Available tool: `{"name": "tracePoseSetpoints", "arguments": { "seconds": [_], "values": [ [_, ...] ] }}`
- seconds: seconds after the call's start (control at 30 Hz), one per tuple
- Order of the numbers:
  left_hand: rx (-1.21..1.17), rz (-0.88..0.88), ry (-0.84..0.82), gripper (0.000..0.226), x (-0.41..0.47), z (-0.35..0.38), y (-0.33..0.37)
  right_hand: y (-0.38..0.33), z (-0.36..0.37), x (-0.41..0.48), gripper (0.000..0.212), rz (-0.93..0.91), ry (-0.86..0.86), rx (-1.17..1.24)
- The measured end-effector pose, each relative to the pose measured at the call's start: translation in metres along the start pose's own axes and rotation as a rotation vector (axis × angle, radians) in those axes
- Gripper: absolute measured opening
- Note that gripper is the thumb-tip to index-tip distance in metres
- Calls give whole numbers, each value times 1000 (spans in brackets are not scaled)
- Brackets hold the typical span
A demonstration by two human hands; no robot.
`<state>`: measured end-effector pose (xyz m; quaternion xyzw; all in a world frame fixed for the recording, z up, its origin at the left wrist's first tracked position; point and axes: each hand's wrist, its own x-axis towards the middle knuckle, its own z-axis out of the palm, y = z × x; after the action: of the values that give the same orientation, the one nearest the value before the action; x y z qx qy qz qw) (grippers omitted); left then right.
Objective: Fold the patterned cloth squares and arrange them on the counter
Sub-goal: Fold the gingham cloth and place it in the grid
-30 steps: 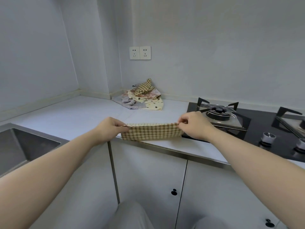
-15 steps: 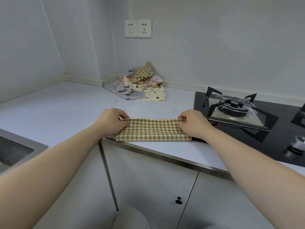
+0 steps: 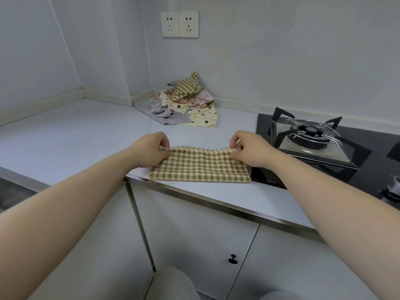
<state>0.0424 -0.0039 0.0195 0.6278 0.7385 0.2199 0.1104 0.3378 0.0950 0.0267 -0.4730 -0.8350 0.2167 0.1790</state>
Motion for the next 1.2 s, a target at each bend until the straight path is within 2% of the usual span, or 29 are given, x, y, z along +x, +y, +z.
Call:
{"name": "tracePoseSetpoints", "arguments": {
  "seconds": [0.1, 0.27, 0.4, 0.6, 0.8, 0.93, 1.03, 1.2],
  "values": [
    [-105, -25, 85, 24, -6, -7, 3, -4, -8, -2, 33, 34, -19, 101],
    [-269, -43, 156, 36, -23, -26, 8, -12, -29, -17, 28, -5, -18, 54],
    [-325, -31, 123, 25, -37, -41, 9, -19, -44, -34, 21, -36, 9, 26],
    [-249, 21, 133, 10, -67, -58, 26, -37, -64, -62, 13, -67, 17, -75],
    [-251, 54, 66, 5, -102, -81, 44, -48, -86, -90, 6, -30, -100, 93],
    [-328, -11, -49, 3, -120, -96, 50, -58, -97, -103, 4, 1, -137, 199],
    [-399, -77, -129, 8, -127, -103, 49, -63, -100, -107, 5, 45, -280, 283],
    [-429, -129, -130, 10, -122, -100, 44, -73, -92, -102, 4, 101, -335, 165]
  ]
}}
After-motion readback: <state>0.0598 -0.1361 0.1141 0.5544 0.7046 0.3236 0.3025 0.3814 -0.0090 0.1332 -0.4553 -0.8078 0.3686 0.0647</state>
